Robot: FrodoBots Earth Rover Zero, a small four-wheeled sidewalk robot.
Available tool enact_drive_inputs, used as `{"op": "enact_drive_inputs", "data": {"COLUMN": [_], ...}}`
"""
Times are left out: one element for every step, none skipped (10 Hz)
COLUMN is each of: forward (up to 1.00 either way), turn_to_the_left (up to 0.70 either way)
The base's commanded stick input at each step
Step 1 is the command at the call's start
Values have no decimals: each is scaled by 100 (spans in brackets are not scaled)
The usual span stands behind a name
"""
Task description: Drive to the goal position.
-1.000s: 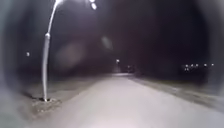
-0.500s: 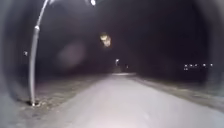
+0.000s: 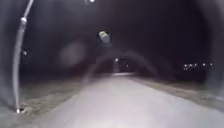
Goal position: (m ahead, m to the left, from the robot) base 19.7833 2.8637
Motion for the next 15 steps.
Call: {"op": "enact_drive_inputs", "data": {"forward": [70, 70, 70, 70, 70, 70, 70, 70, 70, 70, 70, 70, 70, 70, 70], "turn_to_the_left": [0, 0, 0, 0, 0, 0, 0, 0, 0, 0, 0, 0, 0, 0, 0]}}
